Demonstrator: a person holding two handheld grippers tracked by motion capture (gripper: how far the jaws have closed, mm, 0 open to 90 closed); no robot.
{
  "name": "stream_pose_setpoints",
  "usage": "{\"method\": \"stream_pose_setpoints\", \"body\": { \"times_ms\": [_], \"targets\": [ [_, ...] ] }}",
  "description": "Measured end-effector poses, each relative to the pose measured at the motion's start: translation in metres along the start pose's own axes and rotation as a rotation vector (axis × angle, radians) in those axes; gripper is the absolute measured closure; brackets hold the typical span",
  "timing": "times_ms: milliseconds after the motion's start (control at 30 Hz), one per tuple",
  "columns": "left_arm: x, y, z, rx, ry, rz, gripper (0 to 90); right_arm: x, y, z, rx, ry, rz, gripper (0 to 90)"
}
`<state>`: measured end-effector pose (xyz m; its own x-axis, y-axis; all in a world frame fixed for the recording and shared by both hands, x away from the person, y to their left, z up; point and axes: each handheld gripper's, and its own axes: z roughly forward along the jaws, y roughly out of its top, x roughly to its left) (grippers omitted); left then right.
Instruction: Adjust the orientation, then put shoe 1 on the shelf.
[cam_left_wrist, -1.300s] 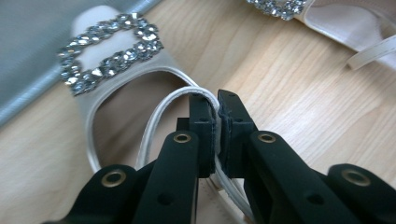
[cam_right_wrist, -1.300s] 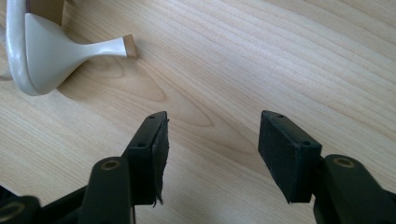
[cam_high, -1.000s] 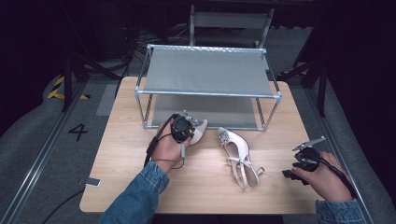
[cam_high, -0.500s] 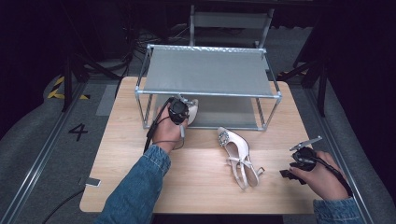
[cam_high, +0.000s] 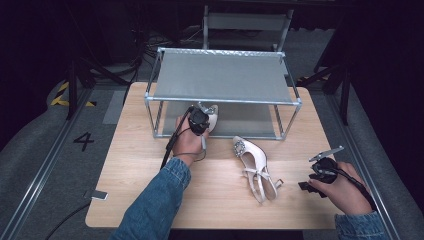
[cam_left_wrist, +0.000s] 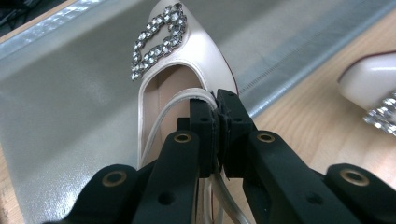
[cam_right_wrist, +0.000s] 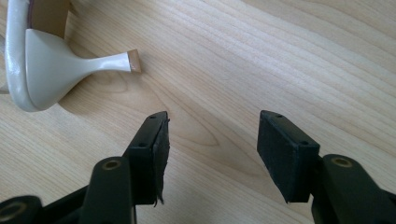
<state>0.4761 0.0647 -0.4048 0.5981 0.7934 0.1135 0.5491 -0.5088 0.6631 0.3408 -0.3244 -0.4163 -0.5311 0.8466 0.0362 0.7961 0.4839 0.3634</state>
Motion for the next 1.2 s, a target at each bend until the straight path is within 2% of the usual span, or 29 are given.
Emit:
{"method": "stream_pose_setpoints", "body": {
  "times_ms": [100, 167, 233, 267, 300, 367, 400, 433, 467, 533, 600, 633, 733, 767, 800, 900, 933, 967, 1033, 1067, 1200],
  "targets": [
    [-0.001, 0.000, 0.003, -0.025, 0.021, -0.006, 85.8, 0.001, 0.001, 0.001, 0.003, 0.001, 0.001, 44.4],
    [-0.002, -0.002, 0.007, -0.068, 0.032, -0.014, 85.4, 0.002, 0.001, 0.003, 0.004, -0.001, -0.003, 44.3],
    [-0.003, -0.002, 0.008, -0.078, 0.017, -0.025, 84.9, 0.002, 0.001, 0.003, 0.007, 0.002, -0.002, 44.3],
    [-0.003, -0.002, 0.007, -0.081, 0.004, -0.032, 74.3, 0.003, 0.001, 0.004, 0.006, 0.003, -0.004, 44.0],
    [-0.003, -0.002, 0.006, -0.087, -0.026, -0.059, 67.3, 0.003, 0.001, 0.003, 0.007, 0.005, -0.006, 43.9],
    [-0.004, -0.002, 0.004, -0.094, -0.039, -0.071, 53.9, 0.003, 0.001, 0.003, 0.006, 0.004, -0.006, 43.9],
    [-0.006, -0.001, 0.001, -0.102, -0.037, -0.086, 53.9, 0.003, 0.001, 0.003, 0.008, 0.001, -0.004, 43.7],
    [-0.007, -0.001, -0.003, -0.099, -0.026, -0.087, 47.5, 0.003, 0.001, 0.003, 0.007, 0.000, -0.004, 43.6],
    [-0.006, -0.001, -0.006, -0.115, -0.031, -0.082, 46.5, 0.003, 0.001, 0.003, 0.007, -0.001, -0.004, 43.6],
    [-0.005, 0.000, -0.019, -0.142, -0.054, -0.106, 42.9, 0.003, 0.001, 0.004, 0.009, -0.001, -0.003, 43.4],
    [-0.004, -0.001, -0.024, -0.139, -0.065, -0.103, 42.3, 0.003, 0.001, 0.004, 0.013, 0.001, -0.004, 43.2],
    [-0.004, -0.003, -0.034, -0.135, -0.084, -0.094, 41.5, 0.004, 0.001, 0.005, 0.012, 0.003, -0.002, 43.1],
    [-0.004, -0.007, -0.041, -0.142, -0.095, -0.078, 39.2, 0.004, 0.001, 0.005, 0.010, 0.005, -0.004, 43.0],
    [-0.005, -0.012, -0.054, -0.141, -0.098, -0.066, 38.3, 0.004, 0.002, 0.006, 0.015, 0.002, -0.002, 42.8],
    [-0.005, -0.014, -0.059, -0.141, -0.094, -0.056, 37.7, 0.004, 0.002, 0.006, 0.019, 0.005, 0.001, 42.7],
    [-0.005, -0.023, -0.073, -0.111, -0.112, -0.046, 36.0, 0.004, 0.001, 0.008, 0.024, 0.005, 0.002, 42.6],
    [-0.005, -0.023, -0.073, -0.111, -0.112, -0.046, 35.6, 0.004, 0.001, 0.008, 0.024, 0.005, 0.002, 42.6],
    [-0.005, -0.027, -0.080, -0.078, -0.114, -0.057, 35.4, 0.004, 0.001, 0.008, 0.024, 0.007, -0.001, 42.5],
    [-0.002, -0.031, -0.086, -0.057, -0.119, -0.060, 34.5, 0.005, 0.002, 0.009, 0.025, 0.005, -0.001, 42.4],
    [-0.002, -0.032, -0.088, -0.052, -0.118, -0.062, 33.2, 0.005, 0.002, 0.009, 0.025, 0.005, -0.002, 42.4],
    [0.001, -0.042, -0.091, 0.030, -0.122, -0.056, 28.6, 0.004, 0.004, 0.008, 0.024, 0.004, -0.002, 42.3]
  ]
}}
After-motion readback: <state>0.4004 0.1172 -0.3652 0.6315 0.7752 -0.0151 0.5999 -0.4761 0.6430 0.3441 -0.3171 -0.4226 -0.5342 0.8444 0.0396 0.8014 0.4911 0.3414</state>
